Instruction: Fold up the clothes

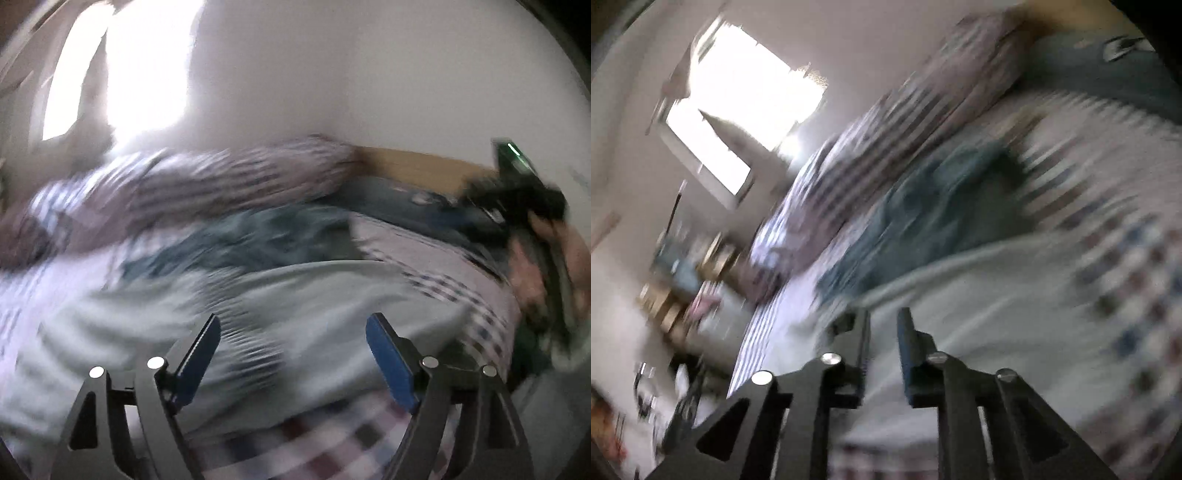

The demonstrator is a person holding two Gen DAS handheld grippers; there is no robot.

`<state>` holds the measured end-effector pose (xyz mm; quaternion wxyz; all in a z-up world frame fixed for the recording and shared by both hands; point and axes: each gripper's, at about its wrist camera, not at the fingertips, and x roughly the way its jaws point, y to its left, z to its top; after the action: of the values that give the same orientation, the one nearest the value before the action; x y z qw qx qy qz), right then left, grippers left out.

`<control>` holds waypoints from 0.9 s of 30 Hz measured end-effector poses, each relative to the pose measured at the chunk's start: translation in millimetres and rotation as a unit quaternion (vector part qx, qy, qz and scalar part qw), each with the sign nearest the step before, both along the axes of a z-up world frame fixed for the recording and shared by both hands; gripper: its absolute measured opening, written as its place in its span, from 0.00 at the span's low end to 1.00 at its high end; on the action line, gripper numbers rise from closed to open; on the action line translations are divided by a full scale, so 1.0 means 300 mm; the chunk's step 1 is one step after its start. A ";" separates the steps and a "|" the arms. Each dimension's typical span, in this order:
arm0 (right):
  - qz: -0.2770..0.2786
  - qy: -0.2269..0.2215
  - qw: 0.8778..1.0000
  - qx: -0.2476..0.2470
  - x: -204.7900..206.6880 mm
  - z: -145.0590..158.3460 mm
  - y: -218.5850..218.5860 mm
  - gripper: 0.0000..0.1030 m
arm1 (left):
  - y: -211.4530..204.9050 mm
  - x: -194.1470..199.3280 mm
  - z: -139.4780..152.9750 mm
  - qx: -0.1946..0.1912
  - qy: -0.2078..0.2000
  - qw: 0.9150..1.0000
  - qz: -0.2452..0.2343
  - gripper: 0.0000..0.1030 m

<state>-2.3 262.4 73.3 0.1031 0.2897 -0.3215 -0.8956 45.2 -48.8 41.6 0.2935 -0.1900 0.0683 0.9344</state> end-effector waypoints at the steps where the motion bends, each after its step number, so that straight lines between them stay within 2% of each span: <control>1: -0.023 0.010 1.000 -0.002 0.031 0.014 0.064 0.35 | 0.065 0.018 0.003 -0.021 0.014 1.000 -0.016 0.82; 3: -0.070 0.030 0.997 -0.002 0.096 0.039 0.190 0.43 | 0.211 0.050 -0.006 -0.063 0.031 0.996 -0.050 0.82; 6: -0.113 0.035 0.993 0.004 0.151 0.040 0.325 0.46 | 0.385 0.104 -0.042 -0.117 0.046 0.987 -0.095 0.82; 10: -0.142 0.028 0.989 -0.008 0.201 0.015 0.470 0.46 | 0.607 0.183 -0.114 -0.192 0.066 0.968 -0.148 0.82; 13: -0.161 0.020 0.987 -0.012 0.227 -0.023 0.555 0.46 | 0.737 0.222 -0.161 -0.246 0.080 0.950 -0.174 0.82; 17: -0.167 0.011 0.985 -0.048 0.243 -0.085 0.632 0.47 | 0.858 0.235 -0.215 -0.326 0.103 0.921 -0.187 0.82; 25: -0.161 0.001 0.983 -0.087 0.226 -0.167 0.702 0.47 | 0.979 0.179 -0.290 -0.435 0.112 0.876 -0.175 0.82; 27: -0.162 0.001 0.982 -0.096 0.231 -0.179 0.720 0.47 | 0.988 0.173 -0.302 -0.446 0.107 0.871 -0.177 0.82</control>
<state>67.1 478.4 19.4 -0.0156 0.2221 -0.4487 -0.8655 97.0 247.5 -49.0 0.3294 -0.1841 0.5411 0.7515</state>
